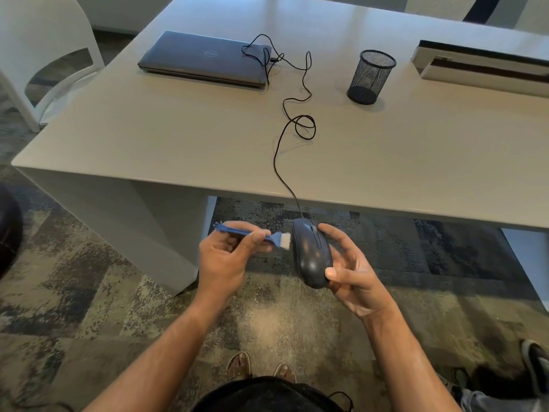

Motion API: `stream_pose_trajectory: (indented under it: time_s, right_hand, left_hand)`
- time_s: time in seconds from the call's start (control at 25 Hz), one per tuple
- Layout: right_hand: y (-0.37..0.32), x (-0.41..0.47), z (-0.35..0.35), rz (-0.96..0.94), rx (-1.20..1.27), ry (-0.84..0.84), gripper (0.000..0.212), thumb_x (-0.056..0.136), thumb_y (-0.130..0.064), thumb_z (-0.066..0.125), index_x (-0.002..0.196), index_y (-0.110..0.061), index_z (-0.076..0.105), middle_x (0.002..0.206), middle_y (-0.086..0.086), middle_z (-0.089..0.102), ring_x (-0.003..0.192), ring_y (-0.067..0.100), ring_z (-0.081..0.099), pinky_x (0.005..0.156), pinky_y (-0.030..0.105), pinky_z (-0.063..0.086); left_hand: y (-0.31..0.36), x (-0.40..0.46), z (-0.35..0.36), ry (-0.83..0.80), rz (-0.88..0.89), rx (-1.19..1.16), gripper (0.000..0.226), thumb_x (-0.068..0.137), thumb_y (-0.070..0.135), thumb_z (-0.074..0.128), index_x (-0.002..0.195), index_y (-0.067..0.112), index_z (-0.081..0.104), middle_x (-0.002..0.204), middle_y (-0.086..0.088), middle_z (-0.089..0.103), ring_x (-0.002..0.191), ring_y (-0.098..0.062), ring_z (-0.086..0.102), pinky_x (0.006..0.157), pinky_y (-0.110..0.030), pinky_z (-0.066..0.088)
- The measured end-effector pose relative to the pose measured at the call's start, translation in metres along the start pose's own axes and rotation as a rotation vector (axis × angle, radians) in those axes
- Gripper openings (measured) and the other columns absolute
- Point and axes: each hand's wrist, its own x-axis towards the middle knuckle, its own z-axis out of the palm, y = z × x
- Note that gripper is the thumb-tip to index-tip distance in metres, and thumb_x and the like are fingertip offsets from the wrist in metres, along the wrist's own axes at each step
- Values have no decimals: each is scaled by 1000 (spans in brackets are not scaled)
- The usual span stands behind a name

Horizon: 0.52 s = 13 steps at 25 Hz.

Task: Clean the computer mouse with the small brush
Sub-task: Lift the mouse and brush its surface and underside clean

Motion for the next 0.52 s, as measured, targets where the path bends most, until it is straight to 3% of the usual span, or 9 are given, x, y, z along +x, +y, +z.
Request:
stream_pose_trajectory:
  time_s: [0.24,0.52]
  right_hand:
    - [2,0,2,-3,-11,-15,73,71,10,67,139,-15,56,139,20,57,111,34,66,87,44,60]
    - [1,0,-3,-25,-11,12,74,70,10,68,140,-13,54,138,20,58,111,34,67,84,42,60]
  left_hand:
    - [-4,22,11,40,3,15,22,74,46,82,86,29,77,85,-5,79,77,-22,77,71,-26,62]
    - [-4,4,9,-88,-19,59,21,75,43,83,87,26,77,88,-9,78,79,-26,77,69,-28,63]
